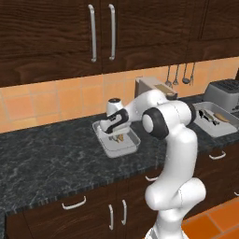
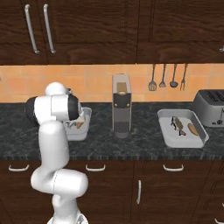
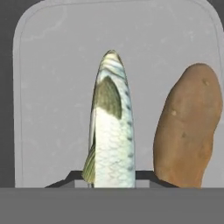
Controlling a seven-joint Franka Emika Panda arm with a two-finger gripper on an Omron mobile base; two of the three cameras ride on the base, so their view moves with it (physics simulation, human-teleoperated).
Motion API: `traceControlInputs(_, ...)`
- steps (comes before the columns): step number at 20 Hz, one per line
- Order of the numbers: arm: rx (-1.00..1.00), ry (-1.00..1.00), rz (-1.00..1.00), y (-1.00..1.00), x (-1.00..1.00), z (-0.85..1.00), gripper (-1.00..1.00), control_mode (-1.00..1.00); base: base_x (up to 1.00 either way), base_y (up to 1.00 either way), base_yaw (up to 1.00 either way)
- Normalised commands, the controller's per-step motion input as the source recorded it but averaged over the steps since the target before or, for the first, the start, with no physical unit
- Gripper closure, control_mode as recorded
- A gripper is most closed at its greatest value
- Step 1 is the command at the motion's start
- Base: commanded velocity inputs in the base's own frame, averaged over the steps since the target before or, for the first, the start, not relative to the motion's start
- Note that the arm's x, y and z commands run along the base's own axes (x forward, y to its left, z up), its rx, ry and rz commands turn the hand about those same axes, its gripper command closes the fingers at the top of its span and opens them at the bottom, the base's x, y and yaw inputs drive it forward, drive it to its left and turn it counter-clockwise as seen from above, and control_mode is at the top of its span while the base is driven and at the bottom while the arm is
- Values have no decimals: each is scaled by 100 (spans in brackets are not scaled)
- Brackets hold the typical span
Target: Place one sweet potato and one fish in each tupperware on the nearby counter, to pack two identical lunches.
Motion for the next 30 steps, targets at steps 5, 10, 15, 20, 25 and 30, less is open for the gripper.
traceControlInputs(5,0,-1,-3,0,10,-4,-100,-100,0,0,0)
traceControlInputs(10,1,-17,-10,-28,-48,64,-100,-100,0,0,0)
traceControlInputs(15,0,-49,-4,-18,-100,39,-100,-100,0,0,0)
traceControlInputs(20,0,-59,0,3,-100,88,-100,-100,0,0,0)
traceControlInputs(25,-1,-33,0,32,-100,100,-100,-100,0,0,0)
traceControlInputs(30,-7,-10,0,46,-100,100,-100,-100,0,0,0)
